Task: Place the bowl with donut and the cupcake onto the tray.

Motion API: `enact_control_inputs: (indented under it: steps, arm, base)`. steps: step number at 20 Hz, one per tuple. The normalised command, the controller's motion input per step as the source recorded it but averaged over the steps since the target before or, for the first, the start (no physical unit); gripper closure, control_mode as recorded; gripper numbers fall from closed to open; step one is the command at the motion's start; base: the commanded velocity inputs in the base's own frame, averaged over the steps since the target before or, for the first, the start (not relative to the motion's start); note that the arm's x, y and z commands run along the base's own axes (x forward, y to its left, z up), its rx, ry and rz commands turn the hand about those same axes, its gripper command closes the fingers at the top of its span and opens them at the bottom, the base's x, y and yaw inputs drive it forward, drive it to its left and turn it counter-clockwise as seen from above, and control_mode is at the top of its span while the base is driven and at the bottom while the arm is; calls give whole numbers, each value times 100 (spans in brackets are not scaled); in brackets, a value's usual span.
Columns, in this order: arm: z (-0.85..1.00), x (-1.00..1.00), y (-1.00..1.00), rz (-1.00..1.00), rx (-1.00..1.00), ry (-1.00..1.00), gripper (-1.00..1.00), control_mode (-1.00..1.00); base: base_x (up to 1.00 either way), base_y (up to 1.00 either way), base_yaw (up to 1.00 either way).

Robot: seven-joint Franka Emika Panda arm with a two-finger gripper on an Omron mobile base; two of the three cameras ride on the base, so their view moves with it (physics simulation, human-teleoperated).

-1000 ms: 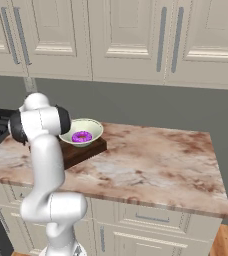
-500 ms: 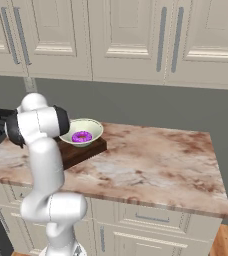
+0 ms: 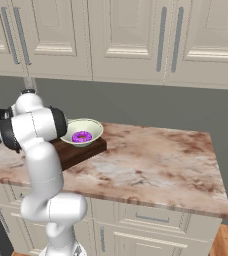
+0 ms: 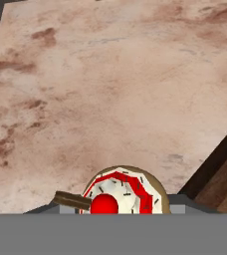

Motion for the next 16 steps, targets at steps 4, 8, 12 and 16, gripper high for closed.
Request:
enact_control_inputs:
  steps: [4,8,12,16]
  arm:
    - [32,-35,-19,0,2,0,100,-100]
    - [13,-37,-35,0,3,0,100,-100]
    - [0,-38,-45,0,4,0,100,-100]
    - [0,-38,-49,0,5,0,100,-100]
  base:
    - [0,0,0]
    - [0,0,0]
    - [0,0,0]
    - [0,0,0]
